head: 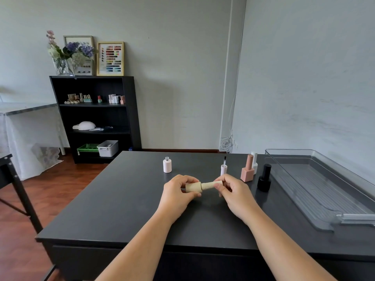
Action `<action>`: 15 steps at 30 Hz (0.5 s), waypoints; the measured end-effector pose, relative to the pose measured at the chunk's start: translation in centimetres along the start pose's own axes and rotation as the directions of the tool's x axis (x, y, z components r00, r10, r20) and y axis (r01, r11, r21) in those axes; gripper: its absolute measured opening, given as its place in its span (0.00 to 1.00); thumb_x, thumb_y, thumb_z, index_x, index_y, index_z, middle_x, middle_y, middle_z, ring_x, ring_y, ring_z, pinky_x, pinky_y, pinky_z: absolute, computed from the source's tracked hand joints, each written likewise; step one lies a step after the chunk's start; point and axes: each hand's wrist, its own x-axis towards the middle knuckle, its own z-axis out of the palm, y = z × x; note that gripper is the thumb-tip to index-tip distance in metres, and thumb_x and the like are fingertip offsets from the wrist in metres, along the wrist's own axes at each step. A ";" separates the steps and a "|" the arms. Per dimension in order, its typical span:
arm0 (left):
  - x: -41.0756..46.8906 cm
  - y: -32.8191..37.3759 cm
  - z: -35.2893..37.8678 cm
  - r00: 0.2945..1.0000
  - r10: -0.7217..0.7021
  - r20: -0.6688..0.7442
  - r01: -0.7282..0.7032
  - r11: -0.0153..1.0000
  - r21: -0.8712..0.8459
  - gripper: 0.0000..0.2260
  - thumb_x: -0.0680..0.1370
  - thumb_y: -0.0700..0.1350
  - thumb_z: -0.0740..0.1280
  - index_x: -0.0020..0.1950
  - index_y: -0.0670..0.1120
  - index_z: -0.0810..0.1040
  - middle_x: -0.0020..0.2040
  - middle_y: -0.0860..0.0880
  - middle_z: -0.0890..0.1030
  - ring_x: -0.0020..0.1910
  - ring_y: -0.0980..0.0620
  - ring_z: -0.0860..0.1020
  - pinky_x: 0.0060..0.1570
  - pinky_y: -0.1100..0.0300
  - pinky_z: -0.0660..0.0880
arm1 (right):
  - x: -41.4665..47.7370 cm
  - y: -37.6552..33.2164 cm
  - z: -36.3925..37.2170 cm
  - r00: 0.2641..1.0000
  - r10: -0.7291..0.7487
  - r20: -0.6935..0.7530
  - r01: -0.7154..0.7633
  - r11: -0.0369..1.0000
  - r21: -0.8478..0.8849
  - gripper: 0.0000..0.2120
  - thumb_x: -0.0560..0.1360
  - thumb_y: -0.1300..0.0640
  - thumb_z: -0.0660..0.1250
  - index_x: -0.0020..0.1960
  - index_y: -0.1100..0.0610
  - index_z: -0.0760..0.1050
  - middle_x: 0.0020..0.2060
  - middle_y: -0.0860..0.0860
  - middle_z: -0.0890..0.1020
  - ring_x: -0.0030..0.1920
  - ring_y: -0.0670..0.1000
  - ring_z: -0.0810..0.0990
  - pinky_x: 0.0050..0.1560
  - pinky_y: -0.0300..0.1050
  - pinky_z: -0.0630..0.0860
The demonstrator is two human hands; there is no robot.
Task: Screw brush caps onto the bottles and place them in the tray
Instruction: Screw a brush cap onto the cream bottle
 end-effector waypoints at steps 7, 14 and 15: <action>0.0 0.0 -0.1 0.999 -0.026 0.018 0.026 1.000 0.015 0.15 0.67 0.41 0.77 0.43 0.60 0.79 0.46 0.57 0.79 0.44 0.57 0.77 0.43 0.69 0.72 | 0.0 -0.1 0.0 1.000 -0.013 0.020 0.014 0.999 -0.051 0.07 0.79 0.54 0.62 0.44 0.54 0.76 0.29 0.48 0.71 0.30 0.46 0.66 0.32 0.37 0.63; -0.2 0.3 -0.2 0.999 -0.047 -0.003 0.047 0.999 -0.013 0.14 0.66 0.41 0.77 0.41 0.59 0.80 0.43 0.57 0.80 0.41 0.58 0.77 0.39 0.71 0.72 | 0.1 -0.1 0.1 1.000 0.005 0.014 -0.005 1.000 -0.006 0.08 0.79 0.53 0.62 0.42 0.51 0.76 0.28 0.47 0.75 0.28 0.43 0.68 0.31 0.33 0.65; -0.2 0.3 -0.1 0.999 -0.053 -0.010 0.053 0.998 -0.026 0.14 0.66 0.41 0.78 0.41 0.59 0.80 0.43 0.56 0.80 0.40 0.58 0.77 0.38 0.70 0.72 | 0.1 -0.2 0.0 1.000 0.013 0.015 -0.014 1.000 0.028 0.07 0.78 0.53 0.62 0.43 0.50 0.76 0.29 0.48 0.78 0.29 0.43 0.71 0.33 0.33 0.68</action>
